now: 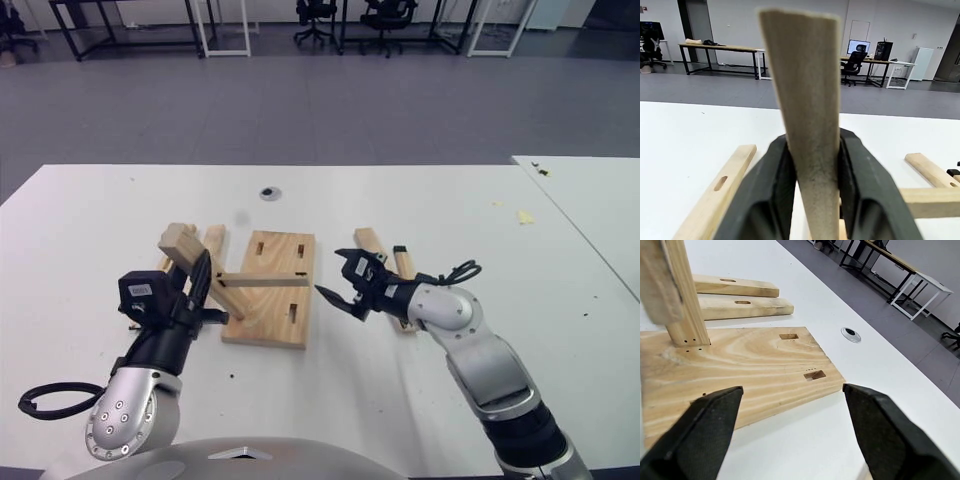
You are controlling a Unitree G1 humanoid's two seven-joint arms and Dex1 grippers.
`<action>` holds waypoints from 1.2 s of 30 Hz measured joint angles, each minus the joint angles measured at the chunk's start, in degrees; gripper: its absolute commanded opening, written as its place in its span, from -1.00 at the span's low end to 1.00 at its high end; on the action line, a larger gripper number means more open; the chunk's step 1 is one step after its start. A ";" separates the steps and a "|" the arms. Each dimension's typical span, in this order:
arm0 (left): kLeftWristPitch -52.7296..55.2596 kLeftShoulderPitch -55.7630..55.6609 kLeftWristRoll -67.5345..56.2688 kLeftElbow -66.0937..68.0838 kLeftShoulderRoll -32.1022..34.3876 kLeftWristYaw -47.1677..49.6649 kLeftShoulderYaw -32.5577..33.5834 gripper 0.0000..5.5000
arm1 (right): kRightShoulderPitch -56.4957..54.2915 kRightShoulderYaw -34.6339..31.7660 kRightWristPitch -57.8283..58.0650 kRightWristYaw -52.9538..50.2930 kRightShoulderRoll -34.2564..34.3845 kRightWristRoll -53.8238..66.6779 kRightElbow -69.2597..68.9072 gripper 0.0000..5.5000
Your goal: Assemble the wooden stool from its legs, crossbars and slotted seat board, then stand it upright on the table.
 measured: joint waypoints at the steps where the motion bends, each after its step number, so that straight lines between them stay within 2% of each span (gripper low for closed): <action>1: -0.13 -0.25 0.79 0.22 0.08 -0.06 -0.71 -0.63 | 0.01 0.10 -0.12 0.57 -0.53 -0.31 0.29 0.36; 9: -2.15 -3.61 1.93 3.48 -0.94 -0.82 0.06 -0.63 | -0.23 1.14 -1.31 -0.07 -2.35 -5.12 3.99 0.36; 10: -2.23 -3.89 1.92 3.51 -0.92 -1.73 0.57 -0.50 | -0.22 1.96 -1.40 -1.33 -2.13 -6.70 4.25 0.36; 14: -2.45 -4.20 0.65 3.73 -0.87 -5.48 1.33 -0.28 | -0.21 4.59 -2.62 -4.03 0.48 -9.49 6.05 0.36; 19: -4.57 -4.52 -2.27 4.22 -0.84 -9.31 2.36 0.06 | -0.22 4.76 -3.31 -6.16 2.60 -11.38 8.35 0.36; 21: -6.14 -15.11 -4.52 6.79 -2.61 -14.79 8.11 0.19 | -0.17 4.56 -3.55 -8.77 4.39 -12.24 9.02 0.36; 24: -7.99 -17.66 -11.21 2.67 4.81 -24.85 21.68 0.35 | 2.75 1.88 -1.50 -15.37 6.40 -15.02 13.06 0.36; 26: -7.85 -21.71 -11.81 2.71 8.25 -27.72 27.85 0.45 | 3.99 -0.61 0.55 -19.23 7.06 -16.33 16.57 0.36; 30: -6.41 -29.48 -12.57 2.29 6.17 -26.75 29.50 0.45 | 2.20 -2.59 0.87 -21.32 8.53 -16.31 20.43 0.36; 36: -7.18 -22.37 -17.89 8.18 1.89 -25.35 41.47 0.45 | 1.19 -4.86 -2.57 -22.02 9.91 -15.55 22.11 0.36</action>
